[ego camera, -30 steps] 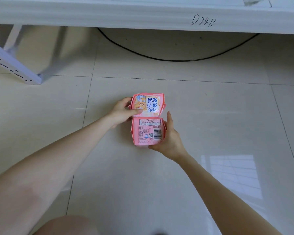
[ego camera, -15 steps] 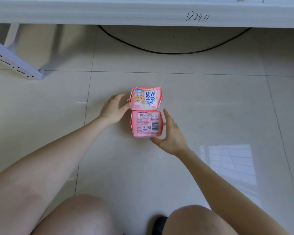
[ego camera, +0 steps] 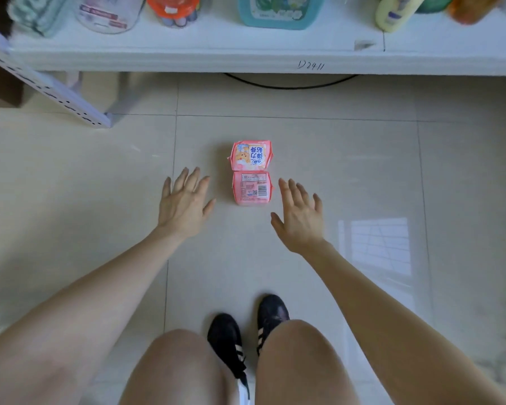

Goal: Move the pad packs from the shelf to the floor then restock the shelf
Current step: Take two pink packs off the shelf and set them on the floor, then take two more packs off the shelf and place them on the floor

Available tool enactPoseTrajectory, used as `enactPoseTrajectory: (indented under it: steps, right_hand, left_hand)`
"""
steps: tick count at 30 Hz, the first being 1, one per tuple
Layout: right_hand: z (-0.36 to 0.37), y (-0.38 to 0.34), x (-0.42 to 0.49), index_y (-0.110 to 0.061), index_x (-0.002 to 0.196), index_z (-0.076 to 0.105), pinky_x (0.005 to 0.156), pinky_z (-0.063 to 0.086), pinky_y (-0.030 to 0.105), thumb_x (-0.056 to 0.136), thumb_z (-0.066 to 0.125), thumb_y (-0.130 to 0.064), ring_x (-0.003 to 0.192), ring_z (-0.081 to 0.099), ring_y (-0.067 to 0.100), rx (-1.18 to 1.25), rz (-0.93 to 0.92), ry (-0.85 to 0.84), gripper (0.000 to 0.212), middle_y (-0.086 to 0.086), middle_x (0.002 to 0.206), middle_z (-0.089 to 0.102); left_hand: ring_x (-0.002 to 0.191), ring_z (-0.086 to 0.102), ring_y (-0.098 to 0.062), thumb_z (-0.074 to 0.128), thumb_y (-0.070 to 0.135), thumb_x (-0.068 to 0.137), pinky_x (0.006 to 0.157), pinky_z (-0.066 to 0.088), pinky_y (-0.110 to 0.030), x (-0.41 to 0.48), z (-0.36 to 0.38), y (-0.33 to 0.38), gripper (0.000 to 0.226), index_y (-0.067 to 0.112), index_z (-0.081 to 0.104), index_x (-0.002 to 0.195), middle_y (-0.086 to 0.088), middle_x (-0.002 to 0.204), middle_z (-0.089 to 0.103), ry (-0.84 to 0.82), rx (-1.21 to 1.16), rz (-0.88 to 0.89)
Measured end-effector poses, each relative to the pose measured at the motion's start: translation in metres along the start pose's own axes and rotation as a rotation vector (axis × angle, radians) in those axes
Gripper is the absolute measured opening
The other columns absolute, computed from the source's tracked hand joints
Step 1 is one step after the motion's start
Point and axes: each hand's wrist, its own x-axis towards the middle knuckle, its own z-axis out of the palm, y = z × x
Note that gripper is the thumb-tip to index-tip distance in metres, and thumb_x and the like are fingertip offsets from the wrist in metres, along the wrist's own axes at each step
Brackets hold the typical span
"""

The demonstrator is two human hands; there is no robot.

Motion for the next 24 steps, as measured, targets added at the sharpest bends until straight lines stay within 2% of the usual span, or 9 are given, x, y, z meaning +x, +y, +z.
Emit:
enactPoseTrajectory:
  steps: [4, 14, 20, 24]
  right_hand:
    - [-0.055, -0.011, -0.036, -0.017, 0.153, 0.004, 0.116, 0.011, 0.052, 0.097, 0.037, -0.046, 0.147, 0.014, 0.025, -0.084, -0.010, -0.005, 0.071, 0.009, 0.160, 0.016]
    - [-0.226, -0.042, -0.131, -0.018, 0.153, 0.008, 0.115, 0.007, 0.056, 0.095, 0.034, -0.049, 0.147, 0.013, 0.026, -0.224, -0.064, 0.060, 0.070, 0.011, 0.159, 0.015]
    - [-0.335, -0.065, -0.179, -0.019, 0.152, 0.013, 0.115, 0.004, 0.057, 0.096, 0.033, -0.051, 0.147, 0.014, 0.025, -0.230, -0.050, 0.217, 0.068, 0.010, 0.159, 0.017]
    - [-0.406, -0.086, -0.216, -0.018, 0.153, 0.009, 0.116, -0.001, 0.056, 0.095, 0.032, -0.053, 0.148, 0.009, 0.026, -0.242, -0.045, 0.349, 0.071, 0.010, 0.161, 0.012]
  left_hand:
    - [0.147, 0.015, -0.026, 0.046, 0.037, 0.096, 0.116, 0.012, -0.052, -0.043, -0.056, 0.018, 0.056, 0.018, 0.033, 0.147, -0.005, 0.159, 0.021, 0.007, 0.030, 0.026]
    - [0.149, 0.004, -0.023, 0.038, 0.044, 0.097, 0.116, 0.001, -0.055, -0.146, -0.216, 0.063, 0.059, 0.025, 0.022, 0.151, -0.002, 0.162, 0.011, -0.001, 0.077, -0.006]
    - [0.149, -0.001, -0.022, 0.034, 0.048, 0.097, 0.115, -0.001, -0.056, -0.194, -0.331, 0.081, 0.061, 0.028, 0.017, 0.152, -0.001, 0.162, 0.008, 0.117, 0.136, 0.006]
    - [0.149, -0.002, -0.024, 0.035, 0.048, 0.097, 0.114, -0.003, -0.058, -0.227, -0.410, 0.089, 0.063, 0.028, 0.013, 0.153, -0.002, 0.163, 0.004, 0.244, 0.168, 0.018]
